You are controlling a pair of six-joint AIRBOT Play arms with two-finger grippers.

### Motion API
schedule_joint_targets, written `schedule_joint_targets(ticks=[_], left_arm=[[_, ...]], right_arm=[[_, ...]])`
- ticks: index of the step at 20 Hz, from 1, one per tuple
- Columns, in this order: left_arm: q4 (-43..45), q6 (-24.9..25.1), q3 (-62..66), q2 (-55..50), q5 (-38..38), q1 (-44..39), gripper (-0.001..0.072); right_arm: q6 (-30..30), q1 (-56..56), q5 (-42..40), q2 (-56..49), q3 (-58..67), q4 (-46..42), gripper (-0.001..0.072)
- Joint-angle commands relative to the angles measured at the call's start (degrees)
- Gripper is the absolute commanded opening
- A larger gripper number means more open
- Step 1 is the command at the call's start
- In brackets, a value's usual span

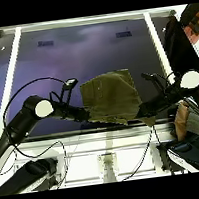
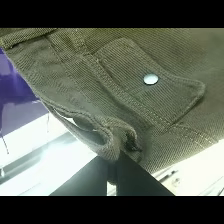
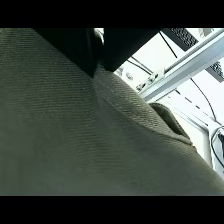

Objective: Fold the clothes and pants, and hang the long-sleeved shirts on hangers.

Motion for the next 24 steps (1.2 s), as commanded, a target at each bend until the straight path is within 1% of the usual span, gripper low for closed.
schedule_joint_targets(ticks=[1,3,6,7,8,11,14,17,19,22,23,24], left_arm=[[1.22,-1.01,-0.26,0.94,4.94,-0.22,0.0015],[1.33,-1.01,-0.26,0.81,10.4,0.13,0.0015],[2.36,-1.11,-0.24,0.52,21.2,0.83,0.0015],[2.36,-2.38,-0.15,-0.26,23.8,1.75,0.0015],[2.36,-3.02,-0.15,-1.27,25.42,2.64,0.0015],[2.32,-2.99,-0.11,-5.14,28.2,5.55,0.0015],[1.81,-3.06,-0.02,-7.96,33.92,7.37,0.0016],[1.05,-3.17,1.14,-10.29,39.67,8.57,0.0016],[1.07,-3.15,3.3,-13.29,41.59,9.53,0.0016],[1.05,-3.15,5.35,-18.71,47.36,10.1,0.0018],[1.07,-3.15,5.35,-20.04,49.29,10.1,0.0019],[1.05,-3.17,5.35,-21.09,50.31,10.08,0.0036]], right_arm=[[-0.46,0.0,-3.89,-0.57,1.14,-1.22,0.0015],[-2.03,0.0,-7.15,-3.48,4.59,-3.34,0.0015],[-5.62,0.0,-13.99,-10.12,11.72,-5.86,0.0015],[-6.93,0.0,-15.26,-13.0,14.88,-7.39,0.0015],[-7.23,0.0,-15.85,-16.04,18.14,-8.66,0.0014],[-10.75,0.0,-16.11,-23.93,26.77,-10.62,0.0014],[-11.91,0.0,-16.74,-30.05,34.29,-12.26,0.0014],[-12.26,0.0,-19.08,-34.27,39.47,-12.41,0.0014],[-12.44,0.0,-22.62,-36.48,41.13,-12.44,0.0015],[-13.68,0.02,-30.32,-39.12,41.18,-11.45,0.0018],[-13.66,0.02,-32.13,-40.09,41.18,-10.99,0.004],[-13.66,0.0,-33.7,-40.83,41.18,-11.04,0.0183]])
